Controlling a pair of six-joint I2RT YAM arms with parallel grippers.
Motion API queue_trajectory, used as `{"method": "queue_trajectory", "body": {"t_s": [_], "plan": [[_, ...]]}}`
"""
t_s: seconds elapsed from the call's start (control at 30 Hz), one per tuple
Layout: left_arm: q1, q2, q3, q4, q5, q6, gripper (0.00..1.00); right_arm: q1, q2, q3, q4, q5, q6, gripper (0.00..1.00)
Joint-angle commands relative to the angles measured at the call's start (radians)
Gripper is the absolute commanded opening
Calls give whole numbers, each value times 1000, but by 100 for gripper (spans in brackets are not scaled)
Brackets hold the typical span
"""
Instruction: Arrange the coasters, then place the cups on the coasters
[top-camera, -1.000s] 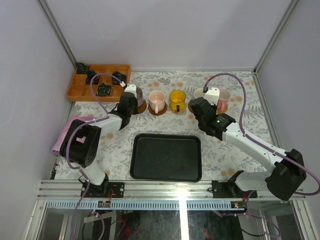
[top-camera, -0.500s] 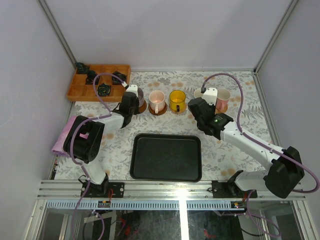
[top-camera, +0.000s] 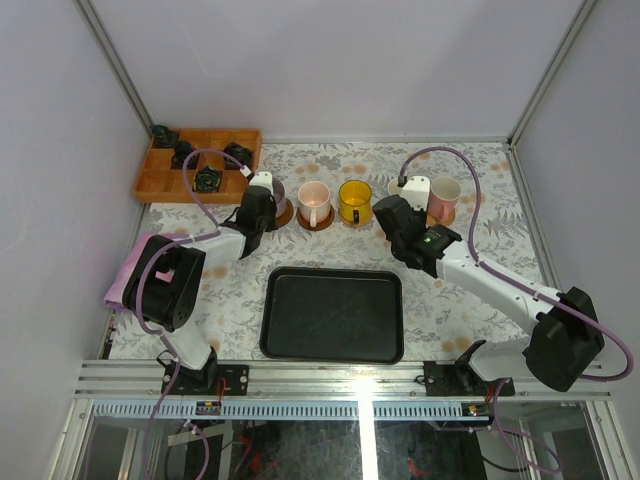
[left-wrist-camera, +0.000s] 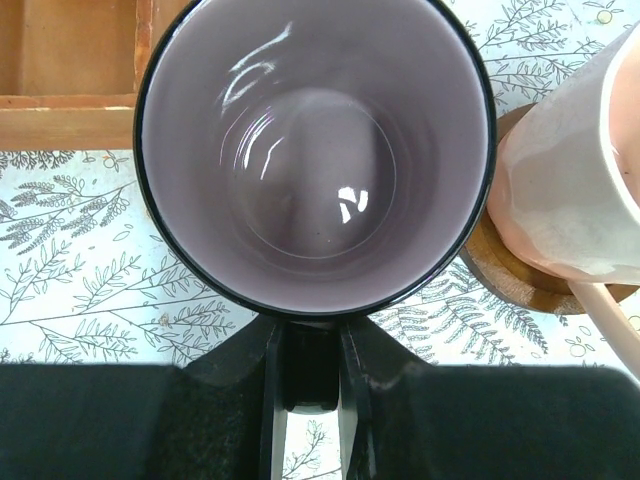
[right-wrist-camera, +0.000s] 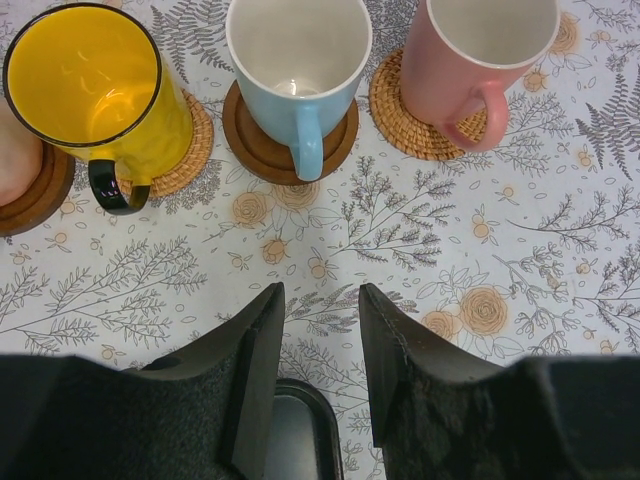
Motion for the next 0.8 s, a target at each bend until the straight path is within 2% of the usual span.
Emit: {"method": "queue_trajectory", "body": {"t_s": [0.0,0.4,0.77], "plan": [[5,-42,9,51,-11,-28,0,-8,-11,30,25,9,0,43],[5,20,98,-66,12,-32,0,-8,-11,26,23,9,5,43],[5,18,104,-142,5,-59,0,-8,3,31,30,-1,-5,43]]}}
